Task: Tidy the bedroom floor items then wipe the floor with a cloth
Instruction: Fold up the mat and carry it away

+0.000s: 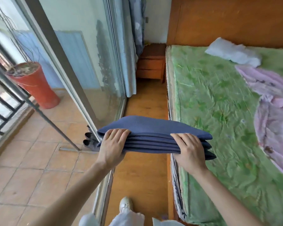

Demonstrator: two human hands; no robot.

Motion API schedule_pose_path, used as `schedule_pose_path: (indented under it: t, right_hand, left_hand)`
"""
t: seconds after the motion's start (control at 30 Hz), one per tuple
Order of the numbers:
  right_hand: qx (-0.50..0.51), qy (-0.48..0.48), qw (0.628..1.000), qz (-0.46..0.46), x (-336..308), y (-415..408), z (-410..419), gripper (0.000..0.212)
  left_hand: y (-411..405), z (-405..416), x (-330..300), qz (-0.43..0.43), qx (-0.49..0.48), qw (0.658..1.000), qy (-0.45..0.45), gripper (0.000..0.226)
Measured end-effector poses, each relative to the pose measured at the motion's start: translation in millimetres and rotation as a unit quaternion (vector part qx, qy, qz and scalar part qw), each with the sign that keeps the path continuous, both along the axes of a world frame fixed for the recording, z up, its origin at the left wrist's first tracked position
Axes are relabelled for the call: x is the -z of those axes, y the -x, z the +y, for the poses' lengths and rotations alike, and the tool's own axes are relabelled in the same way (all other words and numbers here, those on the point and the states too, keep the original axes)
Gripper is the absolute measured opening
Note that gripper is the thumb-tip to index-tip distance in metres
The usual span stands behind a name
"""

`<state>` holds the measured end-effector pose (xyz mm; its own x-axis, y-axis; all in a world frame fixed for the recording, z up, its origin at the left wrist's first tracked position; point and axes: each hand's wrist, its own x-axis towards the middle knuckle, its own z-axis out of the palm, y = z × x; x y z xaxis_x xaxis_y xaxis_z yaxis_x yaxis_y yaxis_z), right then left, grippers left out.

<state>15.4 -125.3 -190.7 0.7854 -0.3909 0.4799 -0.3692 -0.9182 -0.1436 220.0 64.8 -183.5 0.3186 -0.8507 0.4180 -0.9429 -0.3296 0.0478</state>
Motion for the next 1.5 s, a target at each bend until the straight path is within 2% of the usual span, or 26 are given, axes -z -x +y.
schedule_pose_path:
  t: [0.17, 0.5, 0.63, 0.8, 1.07, 1.37, 1.5]
  right_hand:
    - [0.042, 0.005, 0.999, -0.011, -1, -52, -12, 0.063]
    - [0.069, 0.011, 0.998, -0.009, -1, -130, -67, 0.058]
    - [0.074, 0.018, 0.997, -0.002, 0, -161, -112, 0.059]
    - [0.071, 0.025, 0.997, 0.001, 1, -210, -189, 0.058]
    - [0.059, 0.033, 0.998, 0.002, -14, -280, -310, 0.055]
    - [0.064, 0.046, 0.997, 0.002, -14, -357, -403, 0.05]
    - [0.071, 0.045, 0.996, 0.007, -8, -405, -444, 0.054]
  left_hand:
    - [-68, -31, -2, 0.0, 0.041, 0.999, 0.003, 0.063]
    - [-157, -100, 3, 0.012, 0.073, 0.997, 0.013, 0.053]
    - [-189, -145, 8, 0.016, 0.076, 0.997, 0.02, 0.047]
    - [-234, -220, 14, 0.015, 0.069, 0.997, 0.025, 0.052]
    - [-296, -333, 3, 0.022, 0.047, 0.998, 0.04, 0.048]
    - [-374, -428, 9, 0.024, 0.048, 0.998, 0.038, 0.05]
    - [-428, -475, 12, 0.023, 0.064, 0.997, 0.035, 0.049]
